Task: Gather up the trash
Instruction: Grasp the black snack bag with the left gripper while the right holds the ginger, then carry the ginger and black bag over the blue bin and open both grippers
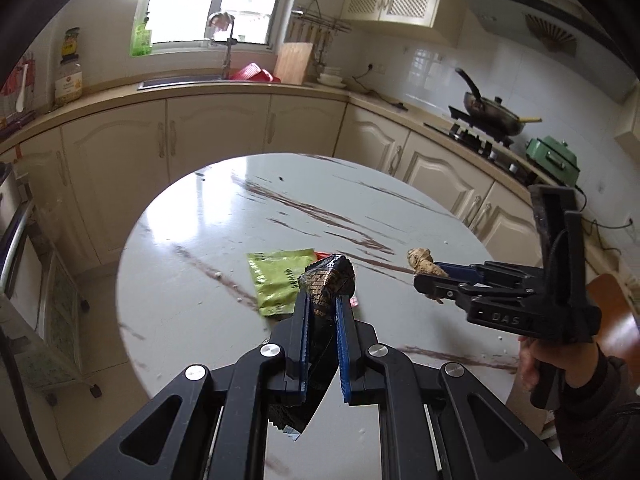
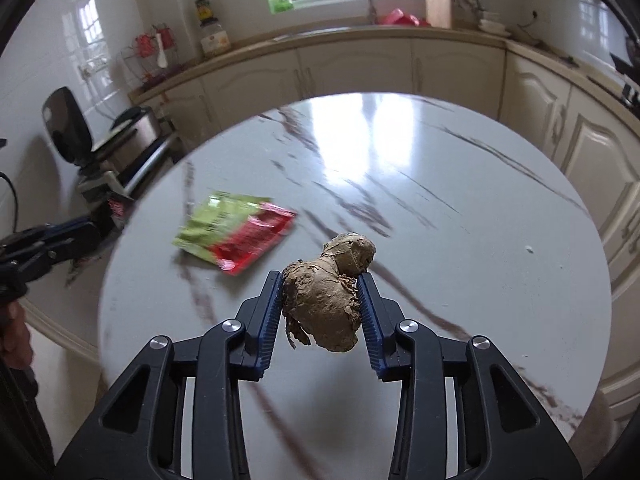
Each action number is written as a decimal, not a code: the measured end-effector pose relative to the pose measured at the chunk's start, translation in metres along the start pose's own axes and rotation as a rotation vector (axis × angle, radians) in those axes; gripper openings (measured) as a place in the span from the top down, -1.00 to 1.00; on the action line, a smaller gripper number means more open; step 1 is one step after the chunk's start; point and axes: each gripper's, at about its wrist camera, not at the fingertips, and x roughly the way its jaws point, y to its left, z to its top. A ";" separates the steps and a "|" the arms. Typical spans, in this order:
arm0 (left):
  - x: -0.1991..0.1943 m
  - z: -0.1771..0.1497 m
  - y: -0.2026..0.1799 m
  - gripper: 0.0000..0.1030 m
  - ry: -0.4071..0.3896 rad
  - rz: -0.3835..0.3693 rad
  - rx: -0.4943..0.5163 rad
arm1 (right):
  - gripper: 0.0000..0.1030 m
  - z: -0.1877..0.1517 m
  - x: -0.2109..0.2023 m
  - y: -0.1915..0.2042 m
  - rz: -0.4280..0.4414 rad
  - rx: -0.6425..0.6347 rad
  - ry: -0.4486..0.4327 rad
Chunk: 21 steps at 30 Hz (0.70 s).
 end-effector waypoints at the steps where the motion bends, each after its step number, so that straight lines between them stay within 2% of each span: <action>1: -0.009 -0.004 0.006 0.84 -0.008 0.007 -0.007 | 0.31 0.002 -0.005 0.011 0.022 -0.013 -0.009; 4: -0.034 -0.021 0.027 0.84 -0.020 0.054 -0.027 | 0.31 0.009 -0.011 0.054 0.103 -0.058 -0.021; 6: -0.051 -0.035 0.043 0.84 -0.022 0.112 -0.043 | 0.31 0.014 -0.010 0.087 0.173 -0.083 -0.022; 12: -0.098 -0.078 0.089 0.83 -0.014 0.260 -0.091 | 0.31 0.015 0.019 0.187 0.325 -0.177 0.023; 17: -0.122 -0.113 0.120 0.83 0.009 0.314 -0.157 | 0.31 0.014 0.051 0.245 0.392 -0.221 0.076; 21: -0.127 -0.133 0.138 0.83 0.033 0.321 -0.209 | 0.31 0.013 0.076 0.276 0.416 -0.248 0.123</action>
